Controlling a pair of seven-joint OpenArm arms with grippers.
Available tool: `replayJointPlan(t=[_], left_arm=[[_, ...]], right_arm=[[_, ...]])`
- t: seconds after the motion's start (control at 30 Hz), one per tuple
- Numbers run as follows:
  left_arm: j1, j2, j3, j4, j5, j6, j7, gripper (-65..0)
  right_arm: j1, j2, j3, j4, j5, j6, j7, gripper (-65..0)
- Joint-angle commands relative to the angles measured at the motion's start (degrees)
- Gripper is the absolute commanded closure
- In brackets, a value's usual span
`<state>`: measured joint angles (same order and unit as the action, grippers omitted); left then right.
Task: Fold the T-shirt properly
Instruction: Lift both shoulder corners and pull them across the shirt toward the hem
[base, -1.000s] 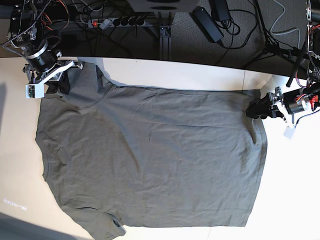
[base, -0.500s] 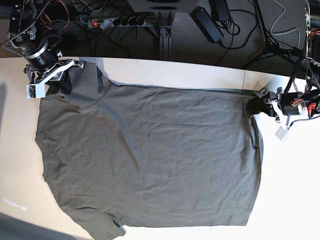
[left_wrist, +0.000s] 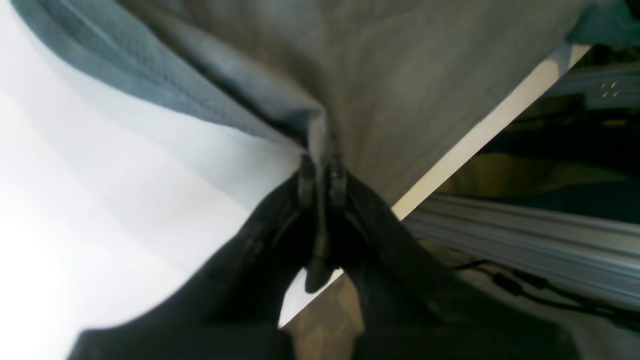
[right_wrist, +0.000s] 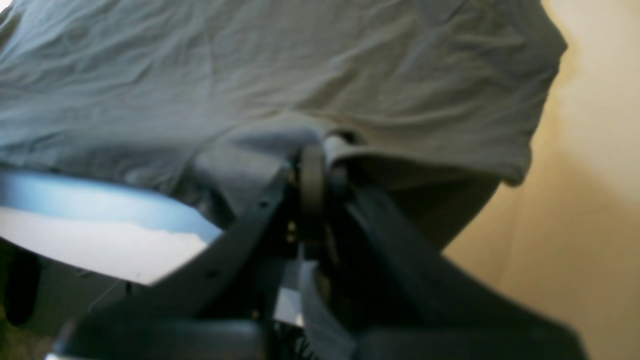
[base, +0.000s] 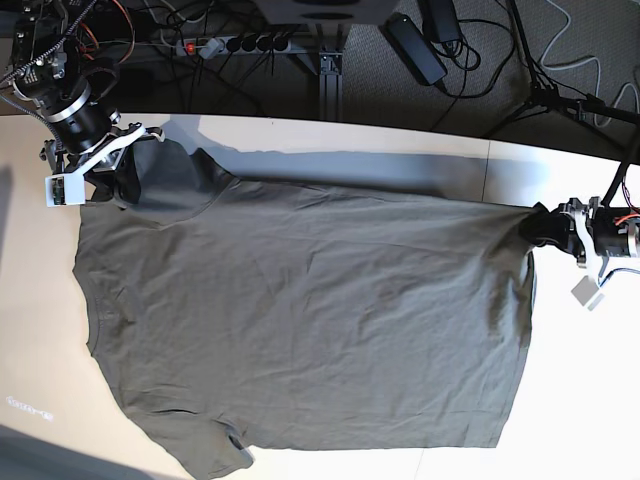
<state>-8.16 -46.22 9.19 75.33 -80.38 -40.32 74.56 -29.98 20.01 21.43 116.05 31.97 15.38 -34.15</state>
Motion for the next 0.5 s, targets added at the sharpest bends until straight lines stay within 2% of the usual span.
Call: replayJointPlan(t=[0.0, 0.27, 0.47], left_arm=[[-1.79, -1.55, -0.52, 1.31, -1.22, 0.32, -0.61, 0.0], [-6.32, -1.33, -0.52, 1.42, -0.15, 0.32, -1.99, 0.0], [-6.73, 0.00, -0.52, 0.68, 7.76, 0.32, -7.41, 0.0]], right_arm=[[0.17, 1.29, 0.72, 1.11, 0.59, 4.02, 1.33, 0.0], [5.57, 3.91, 0.83, 0.87, 0.15, 5.18, 1.31, 0.0], [12.63, 4.13, 0.26, -3.15, 0.22, 7.28, 1.31, 0.0]])
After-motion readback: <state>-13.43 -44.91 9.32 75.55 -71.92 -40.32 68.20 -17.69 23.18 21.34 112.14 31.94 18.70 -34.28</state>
